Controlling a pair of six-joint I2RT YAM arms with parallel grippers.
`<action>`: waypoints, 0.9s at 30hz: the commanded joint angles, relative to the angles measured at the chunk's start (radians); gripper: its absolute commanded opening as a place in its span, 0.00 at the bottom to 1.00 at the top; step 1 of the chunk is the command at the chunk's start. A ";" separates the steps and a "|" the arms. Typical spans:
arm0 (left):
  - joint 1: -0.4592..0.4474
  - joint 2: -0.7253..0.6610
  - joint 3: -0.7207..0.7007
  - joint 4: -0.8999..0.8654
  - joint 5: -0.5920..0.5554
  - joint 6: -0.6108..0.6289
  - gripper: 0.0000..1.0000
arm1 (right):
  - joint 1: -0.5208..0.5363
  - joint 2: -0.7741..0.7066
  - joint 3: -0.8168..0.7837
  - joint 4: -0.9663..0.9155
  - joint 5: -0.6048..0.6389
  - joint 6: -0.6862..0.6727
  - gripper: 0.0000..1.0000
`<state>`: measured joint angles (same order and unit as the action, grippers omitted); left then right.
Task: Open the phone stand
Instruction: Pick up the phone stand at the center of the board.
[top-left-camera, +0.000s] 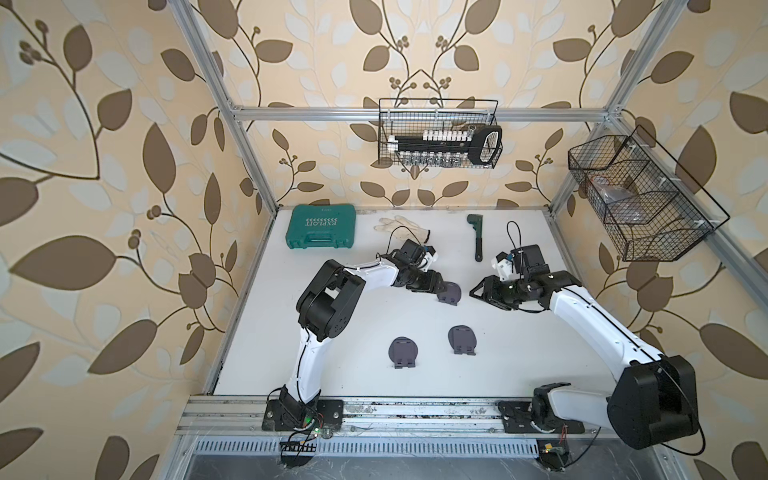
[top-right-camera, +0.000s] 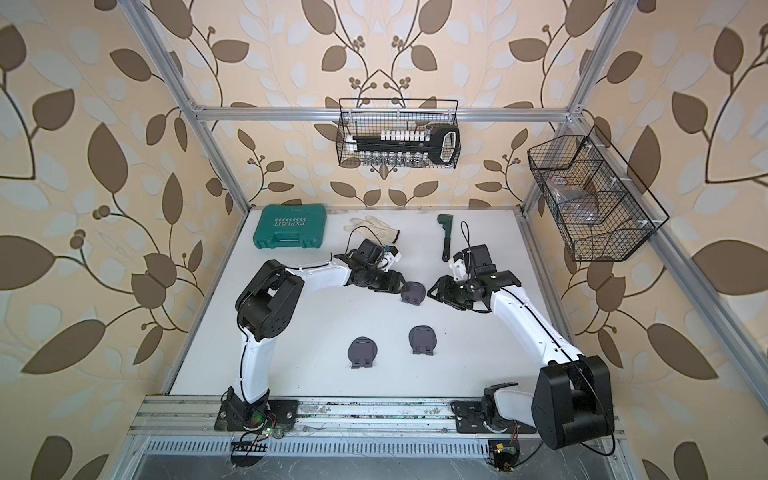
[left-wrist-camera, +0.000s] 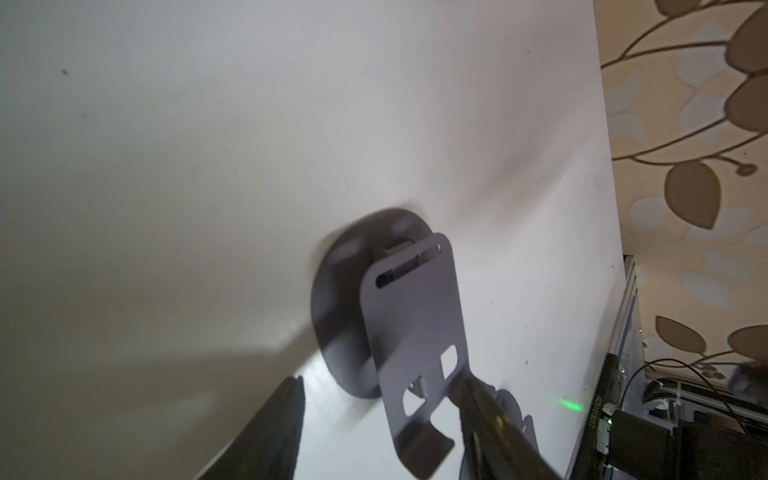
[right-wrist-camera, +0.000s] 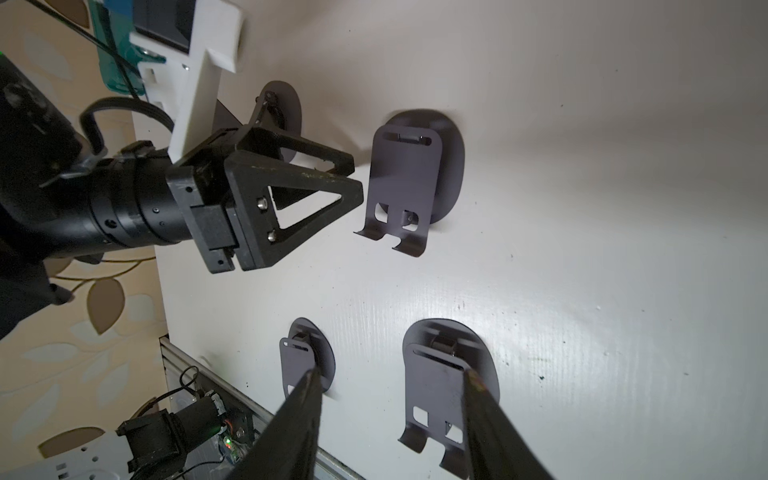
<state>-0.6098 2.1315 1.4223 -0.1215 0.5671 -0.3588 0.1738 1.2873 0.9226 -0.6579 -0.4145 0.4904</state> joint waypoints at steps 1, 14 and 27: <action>-0.008 0.030 0.054 0.059 0.009 -0.016 0.61 | 0.001 0.023 -0.007 0.017 0.033 -0.005 0.50; -0.015 0.111 0.115 0.074 0.063 -0.007 0.61 | 0.001 0.056 -0.018 0.052 -0.016 -0.024 0.54; -0.016 0.125 0.112 0.113 0.081 0.004 0.57 | -0.009 0.011 -0.044 0.056 -0.021 -0.014 0.51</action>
<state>-0.6167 2.2494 1.5288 -0.0097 0.6479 -0.3698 0.1730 1.3273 0.8951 -0.5991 -0.4263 0.4812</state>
